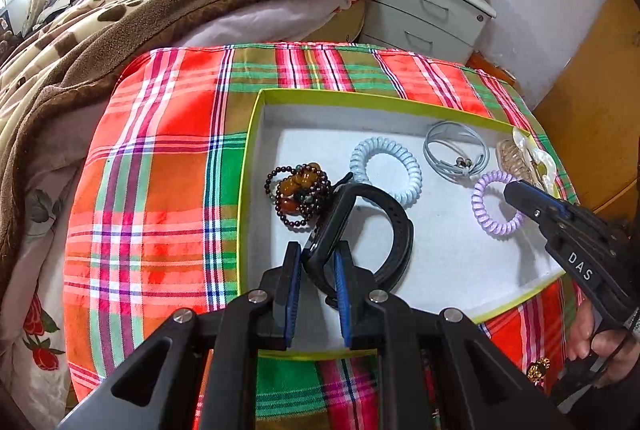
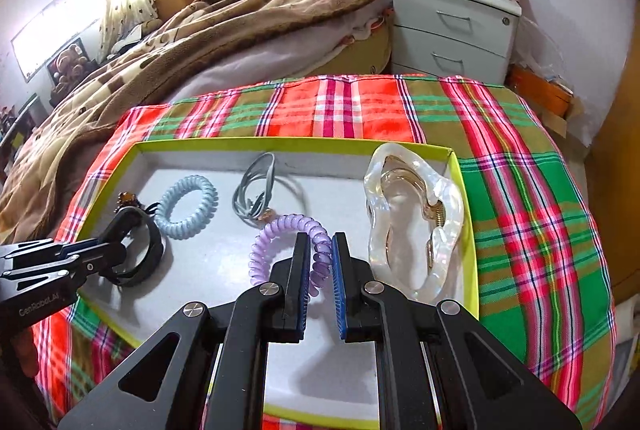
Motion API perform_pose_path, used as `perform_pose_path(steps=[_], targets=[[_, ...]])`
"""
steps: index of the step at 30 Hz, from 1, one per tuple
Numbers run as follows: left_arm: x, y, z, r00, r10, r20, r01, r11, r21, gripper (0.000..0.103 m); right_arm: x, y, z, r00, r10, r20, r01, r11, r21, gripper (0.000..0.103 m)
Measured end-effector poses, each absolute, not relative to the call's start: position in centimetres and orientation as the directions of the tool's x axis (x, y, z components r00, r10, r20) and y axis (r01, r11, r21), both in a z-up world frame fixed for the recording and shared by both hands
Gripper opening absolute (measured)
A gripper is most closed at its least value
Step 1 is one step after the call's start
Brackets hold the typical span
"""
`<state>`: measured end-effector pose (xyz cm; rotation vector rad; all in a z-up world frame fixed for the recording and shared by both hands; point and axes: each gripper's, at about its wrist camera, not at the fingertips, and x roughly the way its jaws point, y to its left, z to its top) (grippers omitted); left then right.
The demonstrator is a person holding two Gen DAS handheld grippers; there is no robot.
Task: Organize jewelry
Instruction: 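Carry the black band into the box with the left gripper while the right gripper carries the lavender coil, then open both grippers to drop the black band and lavender coil in the box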
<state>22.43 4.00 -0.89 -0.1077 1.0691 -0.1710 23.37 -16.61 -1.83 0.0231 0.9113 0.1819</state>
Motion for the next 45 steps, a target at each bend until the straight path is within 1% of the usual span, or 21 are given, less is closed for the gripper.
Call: perform_pose_path(steps=[7,23,25,30,31,34,39,45], targets=[[23.1,4.0,-0.9,0.476,-0.175,-0.862,0.075,0.985,-0.158,0.018,24.0,-16.5,-2.3,0.591,0.16,-0.791,-0.146,0.985,0.09,0.011],[23.0,3.3,-1.0,0.496,-0.125,-0.859,0.058,0.992,-0.111,0.019,23.8,-15.6,-2.4,0.624,0.122,-0.772,-0.163,0.986,0.025,0.011],[22.9,3.2,-0.9,0.501,-0.112,-0.858,0.057,0.994,-0.097,0.023,23.8,-15.6,-2.4,0.625,0.12,-0.771,-0.162,0.987,0.022,0.012],[22.9,3.3,-0.8,0.501,-0.12,-0.857,0.056,0.993,-0.107,0.025,23.7,-15.5,-2.4,0.63,0.115,-0.768,-0.16,0.987,0.018,0.013],[22.8,3.3,-0.7,0.503,-0.121,-0.856,0.055,0.993,-0.109,0.028,23.7,-15.6,-2.3,0.63,0.115,-0.768,-0.159,0.987,0.018,0.013],[22.8,3.4,-0.6,0.505,-0.133,-0.853,0.054,0.991,-0.122,0.032,23.7,-15.6,-2.3,0.632,0.118,-0.766,-0.158,0.987,0.021,0.015],[22.6,3.5,-0.5,0.505,-0.14,-0.851,0.051,0.99,-0.133,0.034,23.6,-15.6,-2.2,0.633,0.12,-0.765,-0.159,0.987,0.023,0.017],[22.2,3.5,-0.1,0.51,-0.143,-0.848,0.054,0.989,-0.134,0.036,23.1,-15.5,-1.8,0.641,0.135,-0.756,-0.162,0.986,0.039,0.025]])
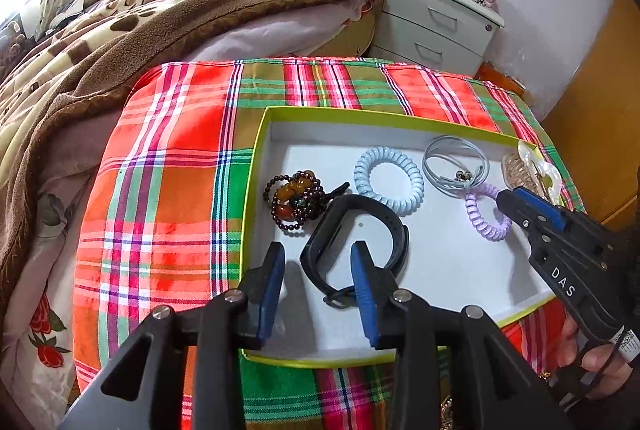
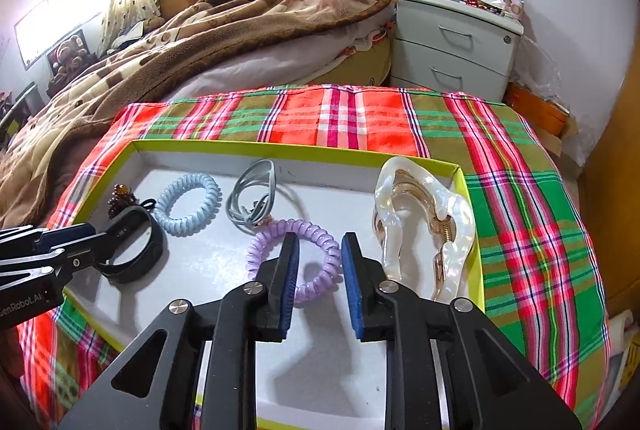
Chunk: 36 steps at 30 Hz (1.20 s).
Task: Organize jewelry
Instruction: 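Open both grippers to drop the black band and lavender coil in the box, then move the right gripper to the black hair tie with the teal bead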
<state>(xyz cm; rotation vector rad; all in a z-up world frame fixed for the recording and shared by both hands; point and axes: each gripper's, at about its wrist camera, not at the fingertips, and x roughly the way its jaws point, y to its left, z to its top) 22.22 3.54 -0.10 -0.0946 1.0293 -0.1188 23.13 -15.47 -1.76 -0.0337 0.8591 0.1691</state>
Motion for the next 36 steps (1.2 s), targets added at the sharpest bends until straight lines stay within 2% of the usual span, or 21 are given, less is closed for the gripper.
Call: perform_pose_path(steps=[5,20,36], targets=[[21.4,3.6,0.7,0.528,-0.135,-0.839,0.056,0.991,-0.125,0.036,22.5,-15.4,-1.3,0.652,0.14,-0.745,-0.158,0.986,0.047,0.03],[16.3,3.6,3.1,0.618,-0.057,-0.784,0.034,0.998,-0.046,0.038,17.1,-15.6,1.6,0.699,0.19,-0.69,-0.174,0.98,0.093,0.03],[10.6,4.9,1.7,0.609,-0.18,-0.773,0.049,0.981,-0.19,0.038,8.3,-19.2,0.3,0.674,0.178,-0.717,-0.097,0.984,0.153,0.031]])
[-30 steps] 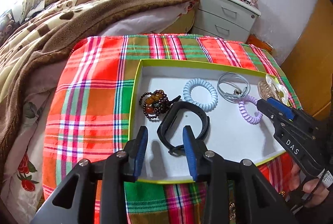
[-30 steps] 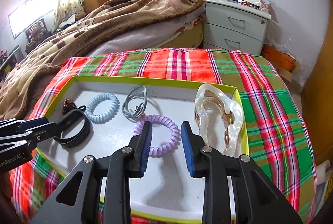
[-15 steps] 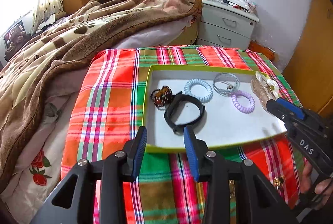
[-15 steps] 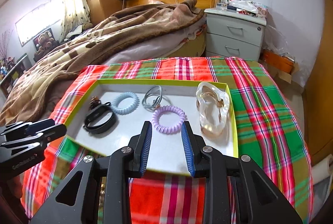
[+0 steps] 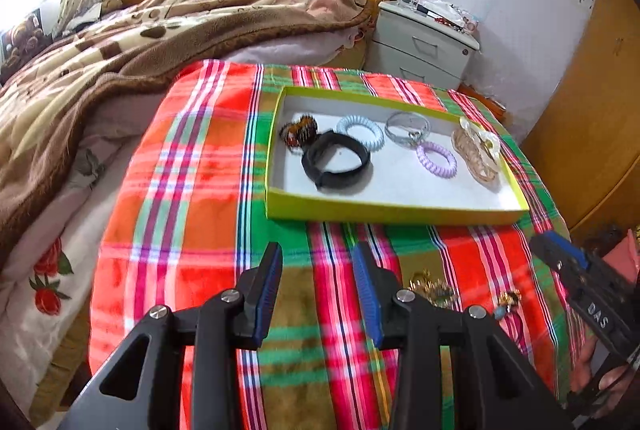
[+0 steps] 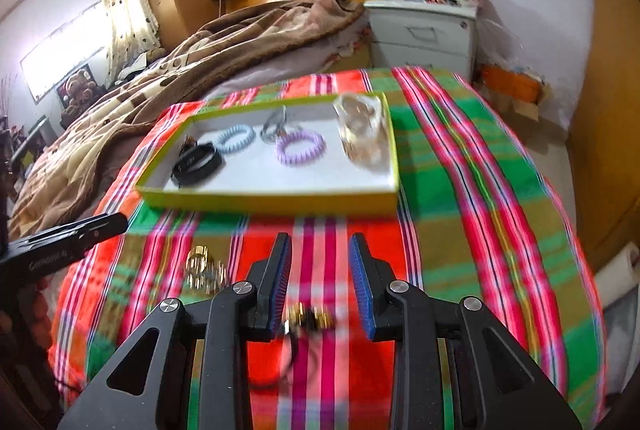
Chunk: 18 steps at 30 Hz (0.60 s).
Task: Organize jewelry
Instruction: 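Move the right gripper to the black hair tie with the teal bead, then grasp the black hair tie by its teal bead with the right gripper and lift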
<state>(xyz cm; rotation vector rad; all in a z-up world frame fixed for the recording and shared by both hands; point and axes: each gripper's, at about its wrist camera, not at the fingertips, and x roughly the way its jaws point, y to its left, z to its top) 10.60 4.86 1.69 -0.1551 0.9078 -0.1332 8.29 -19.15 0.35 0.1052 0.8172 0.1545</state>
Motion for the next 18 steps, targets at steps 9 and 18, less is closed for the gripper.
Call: perform_pose_path(steps=[9,18], targets=[[8.6,4.1,1.1,0.59,-0.28,-0.757,0.129,0.958,-0.255,0.038,5.0,-18.6,-1.9,0.602,0.215,-0.769,-0.101,0.976,0.194,0.031],[7.5,3.9,0.8,0.579,-0.302,-0.757,0.143,0.952,-0.27,0.038,5.3,-17.6,-2.8,0.588,0.224,-0.777,-0.093,0.973,0.21,0.031]])
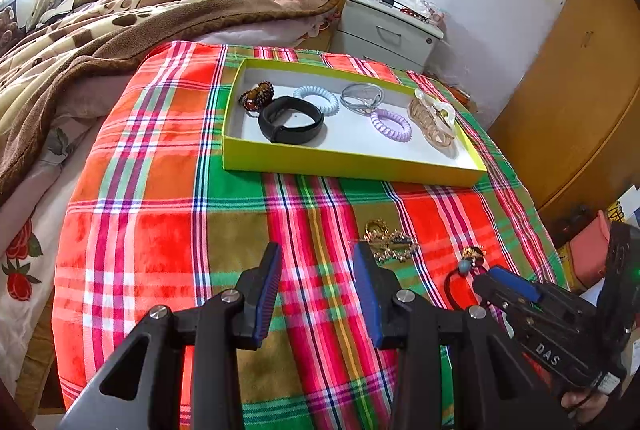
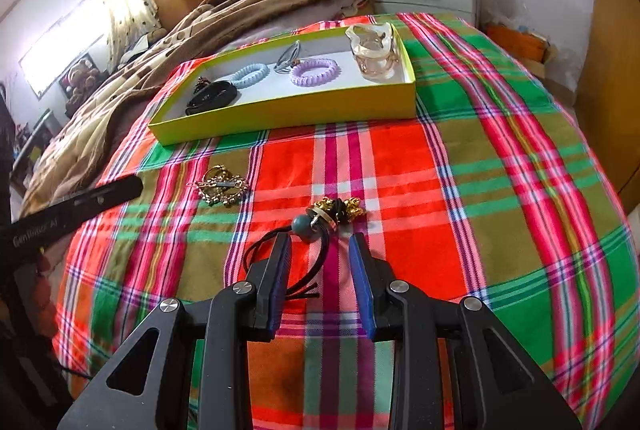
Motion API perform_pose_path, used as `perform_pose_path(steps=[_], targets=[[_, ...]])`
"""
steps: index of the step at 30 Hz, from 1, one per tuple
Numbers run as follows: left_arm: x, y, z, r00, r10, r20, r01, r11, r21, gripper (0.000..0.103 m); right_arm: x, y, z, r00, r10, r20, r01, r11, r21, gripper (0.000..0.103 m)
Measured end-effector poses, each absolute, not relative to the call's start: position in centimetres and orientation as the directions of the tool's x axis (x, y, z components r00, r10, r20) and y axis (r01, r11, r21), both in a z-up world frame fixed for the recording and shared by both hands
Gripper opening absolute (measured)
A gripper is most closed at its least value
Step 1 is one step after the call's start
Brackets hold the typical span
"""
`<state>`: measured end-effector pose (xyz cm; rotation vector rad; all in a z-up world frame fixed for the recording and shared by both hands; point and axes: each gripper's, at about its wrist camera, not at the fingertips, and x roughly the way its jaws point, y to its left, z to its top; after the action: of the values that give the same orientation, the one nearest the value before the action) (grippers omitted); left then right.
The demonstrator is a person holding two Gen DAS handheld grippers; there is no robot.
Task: Organize jewelry
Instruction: 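Grasp the black hair tie by its teal bead with the right gripper and lift, then grasp the gold-and-black beaded brooch with the left gripper while the right gripper holds the hair tie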
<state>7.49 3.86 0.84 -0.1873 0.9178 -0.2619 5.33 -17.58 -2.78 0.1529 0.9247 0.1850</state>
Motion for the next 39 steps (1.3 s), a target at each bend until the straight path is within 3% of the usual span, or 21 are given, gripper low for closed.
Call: perform_pose_path(steps=[3,5,8,20,39], targets=[[7.3,3.8,0.5,0.57,-0.305,-0.763,0.141,0.951,-0.275,0.038,5.2,-17.4,-3.1,0.587,0.211,-0.781,-0.084,0.976,0.2,0.03],[7.2,3.7,0.4,0.566,-0.304,-0.767,0.137,0.951,-0.276,0.038,5.0,-17.3,-3.2,0.585,0.215,-0.782,-0.094,0.976,0.199,0.013],[7.1,3.8,0.4,0.564,-0.304,-0.768,0.132,0.951,-0.279,0.038,4.5,-17.3,-3.0,0.589,0.229,-0.775,-0.11,0.973,0.203,0.003],[7.0,1.8,0.7,0.533,-0.331,-0.779,0.18,0.943,-0.278,0.038,1.9,-19.8,-1.8,0.625,0.263,-0.735,-0.125,0.963,0.238,0.002],[8.1,-9.6,0.4,0.411,-0.438,-0.8,0.491,0.845,-0.211,0.038,1.0,-25.3,-0.5,0.7,0.2,-0.686,-0.021,0.965,0.26,0.002]])
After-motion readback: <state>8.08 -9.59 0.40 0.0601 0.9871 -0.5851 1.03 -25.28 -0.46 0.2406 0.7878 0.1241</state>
